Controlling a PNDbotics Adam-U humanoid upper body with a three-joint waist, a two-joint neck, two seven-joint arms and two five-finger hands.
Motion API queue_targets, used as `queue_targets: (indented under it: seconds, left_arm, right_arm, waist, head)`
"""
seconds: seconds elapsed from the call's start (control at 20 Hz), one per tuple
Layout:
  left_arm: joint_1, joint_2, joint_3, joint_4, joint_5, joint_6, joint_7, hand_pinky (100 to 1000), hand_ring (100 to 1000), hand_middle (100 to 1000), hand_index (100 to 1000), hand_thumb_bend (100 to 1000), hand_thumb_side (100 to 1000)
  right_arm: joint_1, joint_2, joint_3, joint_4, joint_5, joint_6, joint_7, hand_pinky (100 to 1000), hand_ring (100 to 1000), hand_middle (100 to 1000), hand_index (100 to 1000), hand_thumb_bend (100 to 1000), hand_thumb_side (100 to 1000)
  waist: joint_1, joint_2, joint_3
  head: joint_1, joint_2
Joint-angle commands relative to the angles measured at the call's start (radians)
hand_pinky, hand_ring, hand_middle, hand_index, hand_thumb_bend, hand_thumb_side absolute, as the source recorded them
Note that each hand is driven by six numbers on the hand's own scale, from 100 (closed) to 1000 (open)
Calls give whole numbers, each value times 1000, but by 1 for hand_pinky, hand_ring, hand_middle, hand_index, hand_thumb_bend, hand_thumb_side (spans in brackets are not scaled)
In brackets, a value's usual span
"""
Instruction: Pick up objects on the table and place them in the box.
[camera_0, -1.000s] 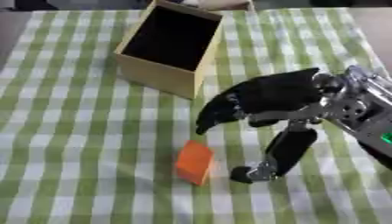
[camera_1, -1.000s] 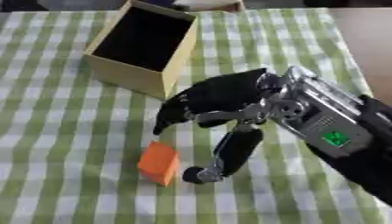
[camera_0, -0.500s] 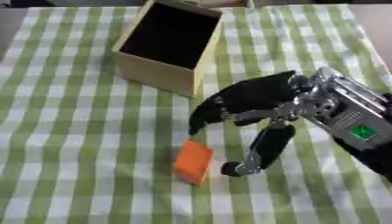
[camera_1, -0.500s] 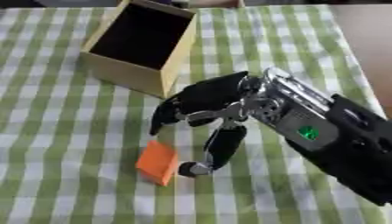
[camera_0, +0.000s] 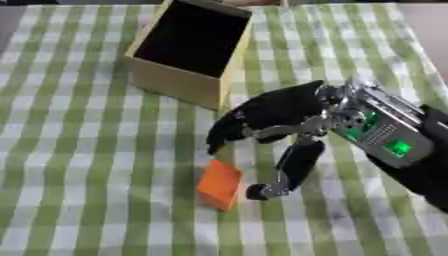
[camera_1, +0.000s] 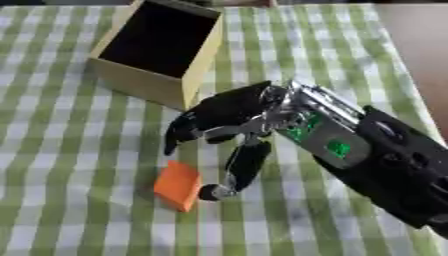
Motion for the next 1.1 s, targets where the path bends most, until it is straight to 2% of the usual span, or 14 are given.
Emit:
queue_targets:
  seconds: [0.05,0.55,1.1]
  left_arm:
    - [-13,6,-1,-19,1,1,-3,718,616,634,733,524,737]
    - [-20,3,-1,-19,2,0,-7,719,616,632,732,523,737]
    - [-29,-2,-3,-19,6,-1,-10,720,614,629,732,521,739]
  right_arm:
    - [-25,-2,-4,-5,-1,-19,17,873,925,907,933,329,474]
    - [-36,21,20,39,2,-55,101,872,925,910,931,325,464]
    - [-21,63,37,145,43,-84,77,867,919,896,922,303,470]
  waist:
    - [1,-16,4]
    - [-4,-11,15]
    - [-5,3,35]
  head:
    - [-7,-11]
    - [-10,-18]
    - [-14,-29]
